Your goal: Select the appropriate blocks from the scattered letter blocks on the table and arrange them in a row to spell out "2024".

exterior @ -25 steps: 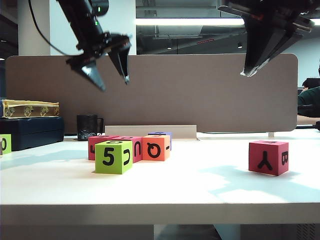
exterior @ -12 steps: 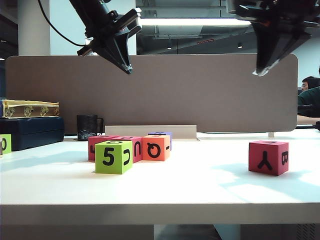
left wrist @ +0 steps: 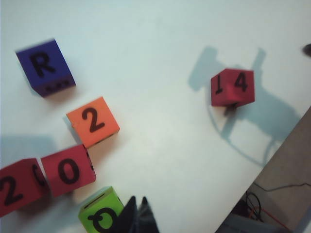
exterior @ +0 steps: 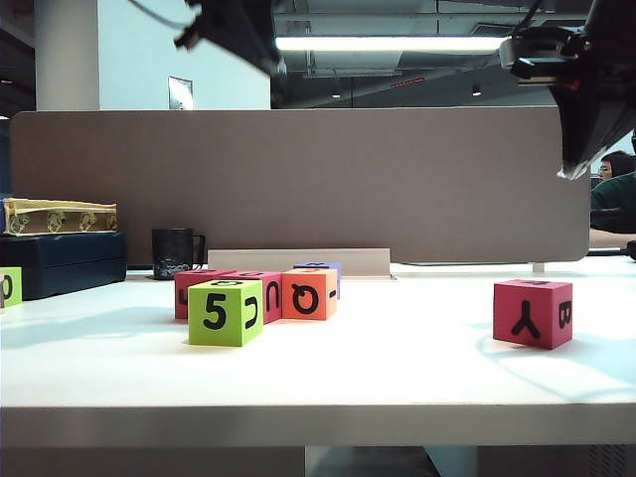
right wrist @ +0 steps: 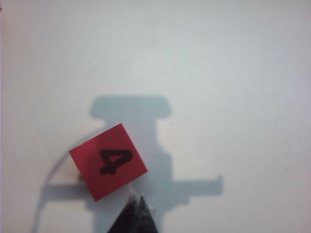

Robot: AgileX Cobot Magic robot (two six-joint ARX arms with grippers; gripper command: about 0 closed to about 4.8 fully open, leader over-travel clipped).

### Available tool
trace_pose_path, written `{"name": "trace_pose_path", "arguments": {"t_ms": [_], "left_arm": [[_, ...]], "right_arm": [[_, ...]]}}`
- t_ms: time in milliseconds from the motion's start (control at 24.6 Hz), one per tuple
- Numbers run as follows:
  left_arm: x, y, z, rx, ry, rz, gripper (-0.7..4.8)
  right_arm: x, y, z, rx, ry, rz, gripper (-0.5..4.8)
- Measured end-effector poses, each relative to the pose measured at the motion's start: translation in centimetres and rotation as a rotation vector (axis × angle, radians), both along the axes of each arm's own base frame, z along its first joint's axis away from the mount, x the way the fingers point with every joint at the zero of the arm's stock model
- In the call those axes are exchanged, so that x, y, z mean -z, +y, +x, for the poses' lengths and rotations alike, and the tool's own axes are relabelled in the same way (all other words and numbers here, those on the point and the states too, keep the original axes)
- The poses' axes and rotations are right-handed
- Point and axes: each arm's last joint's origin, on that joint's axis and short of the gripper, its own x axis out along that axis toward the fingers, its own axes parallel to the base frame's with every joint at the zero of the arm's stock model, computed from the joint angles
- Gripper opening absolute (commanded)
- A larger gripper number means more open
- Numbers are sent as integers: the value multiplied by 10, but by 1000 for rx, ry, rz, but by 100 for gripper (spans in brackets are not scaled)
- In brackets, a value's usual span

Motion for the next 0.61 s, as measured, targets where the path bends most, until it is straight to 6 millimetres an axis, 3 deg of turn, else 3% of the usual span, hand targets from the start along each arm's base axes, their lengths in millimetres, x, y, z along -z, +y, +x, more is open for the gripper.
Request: {"name": "trace_pose_path", "arguments": {"t_ms": [81, 163, 447, 610], "left_arm": [[-11, 3, -8, 3, -33, -15, -6], [-33, 7, -29, 16, -93, -40, -6], [-59, 11, -60, 62, -170, -69, -6], [-61, 11, -67, 69, -161, -58, -6]], "right_arm": [[3, -1, 2, 5, 12, -1, -4], [7, 0, 5, 4, 30, -6, -4], [17, 1, 11, 4, 68, -16, 6], [26, 3, 16, 4, 98, -25, 154]]}}
